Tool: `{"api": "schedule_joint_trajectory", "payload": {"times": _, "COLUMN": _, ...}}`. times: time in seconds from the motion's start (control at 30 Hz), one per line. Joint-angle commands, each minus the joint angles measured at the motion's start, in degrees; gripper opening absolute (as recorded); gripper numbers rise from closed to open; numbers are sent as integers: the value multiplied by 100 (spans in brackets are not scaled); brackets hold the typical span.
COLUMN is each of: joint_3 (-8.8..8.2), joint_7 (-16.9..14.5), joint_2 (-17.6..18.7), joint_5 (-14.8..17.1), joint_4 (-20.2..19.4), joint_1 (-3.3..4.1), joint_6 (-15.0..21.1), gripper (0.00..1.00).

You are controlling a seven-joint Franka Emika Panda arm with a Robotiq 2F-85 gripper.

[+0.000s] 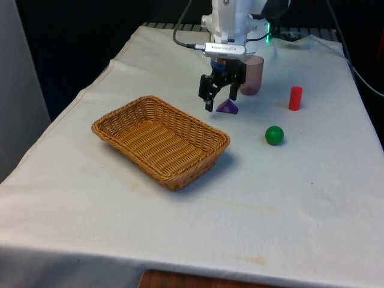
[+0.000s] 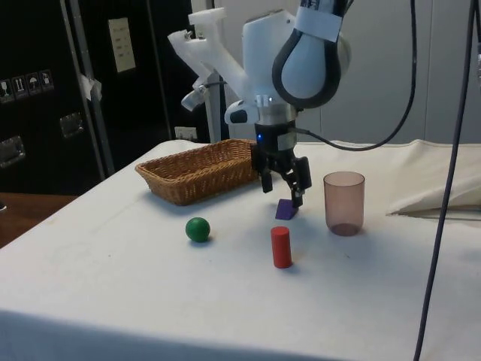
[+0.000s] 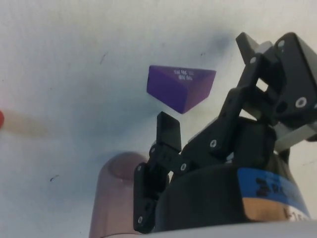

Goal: Pick up the triangular block and place it into the basket.

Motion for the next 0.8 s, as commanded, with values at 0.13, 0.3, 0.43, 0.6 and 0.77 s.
{"api": "schedule_joint_trajectory", "payload": {"times": 0.13, "joint_3": -52, "joint_7": -120, "joint_2": -109, "joint_5": -80, "joint_4": -189, "joint_1": 29, "joint_6": 218, "gripper": 100}}
{"api": "schedule_joint_trajectory", "payload": {"times": 0.3, "joint_3": -34, "joint_7": -246, "joint_2": -132, "joint_5": -52, "joint_4": -229, "joint_1": 17, "joint_6": 281, "gripper": 100}}
{"api": "schedule_joint_trajectory", "payload": {"times": 0.43, "joint_3": -23, "joint_7": -327, "joint_2": -160, "joint_5": -40, "joint_4": -246, "joint_1": 11, "joint_6": 309, "gripper": 100}}
{"api": "schedule_joint_trajectory", "payload": {"times": 0.6, "joint_3": -17, "joint_7": -424, "joint_2": -189, "joint_5": -29, "joint_4": -298, "joint_1": 6, "joint_6": 344, "gripper": 100}}
{"api": "schedule_joint_trajectory", "payload": {"times": 0.77, "joint_3": -17, "joint_7": -556, "joint_2": -241, "joint_5": -40, "joint_4": -413, "joint_1": 6, "joint_6": 430, "gripper": 100}}
